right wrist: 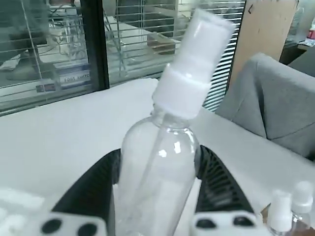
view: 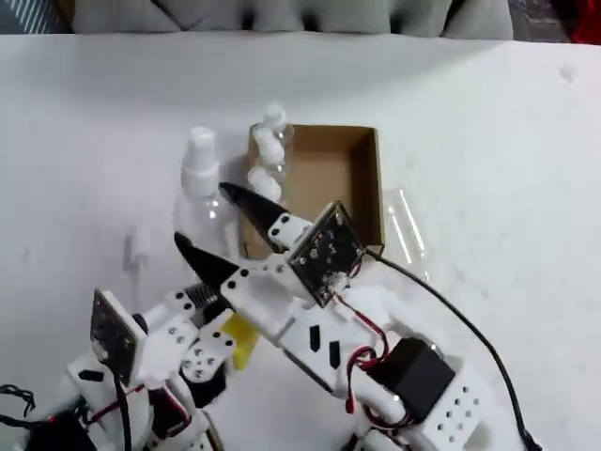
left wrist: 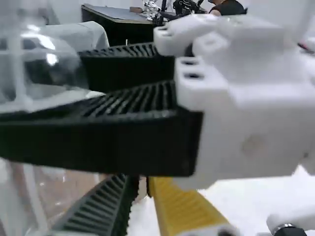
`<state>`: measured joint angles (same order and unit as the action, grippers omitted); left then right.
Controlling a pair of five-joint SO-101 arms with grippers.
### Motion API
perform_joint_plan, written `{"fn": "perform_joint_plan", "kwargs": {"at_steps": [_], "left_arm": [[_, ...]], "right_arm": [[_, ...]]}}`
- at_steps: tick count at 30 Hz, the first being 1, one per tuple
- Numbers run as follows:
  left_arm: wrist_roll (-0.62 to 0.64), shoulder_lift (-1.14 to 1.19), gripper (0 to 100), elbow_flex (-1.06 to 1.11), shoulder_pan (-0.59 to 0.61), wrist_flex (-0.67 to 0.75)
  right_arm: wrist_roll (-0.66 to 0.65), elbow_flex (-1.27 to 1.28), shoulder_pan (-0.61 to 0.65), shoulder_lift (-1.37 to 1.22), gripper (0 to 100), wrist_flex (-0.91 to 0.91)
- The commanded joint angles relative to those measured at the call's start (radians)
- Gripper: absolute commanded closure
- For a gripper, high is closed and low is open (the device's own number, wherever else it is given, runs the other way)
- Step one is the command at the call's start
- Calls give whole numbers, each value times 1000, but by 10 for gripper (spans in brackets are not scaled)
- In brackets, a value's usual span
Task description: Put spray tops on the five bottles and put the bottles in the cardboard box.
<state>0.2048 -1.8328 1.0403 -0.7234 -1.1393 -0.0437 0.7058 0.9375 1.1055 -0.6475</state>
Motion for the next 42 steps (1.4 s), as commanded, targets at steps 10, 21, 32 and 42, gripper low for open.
{"fn": "perform_joint_plan", "kwargs": {"at_steps": [10, 21, 32, 42], "left_arm": [[-11, 4, 980, 180, 99, 195], [-11, 4, 980, 129, 97, 15], [-345, 4, 980, 212, 513, -86], [-341, 5, 980, 522, 831, 262]], "right_arm": [[3, -20, 5, 128, 983, -120], [3, -20, -180, 21, 983, -30], [3, -20, -466, -84, 983, 19], [0, -20, -621, -286, 983, 33]]}}
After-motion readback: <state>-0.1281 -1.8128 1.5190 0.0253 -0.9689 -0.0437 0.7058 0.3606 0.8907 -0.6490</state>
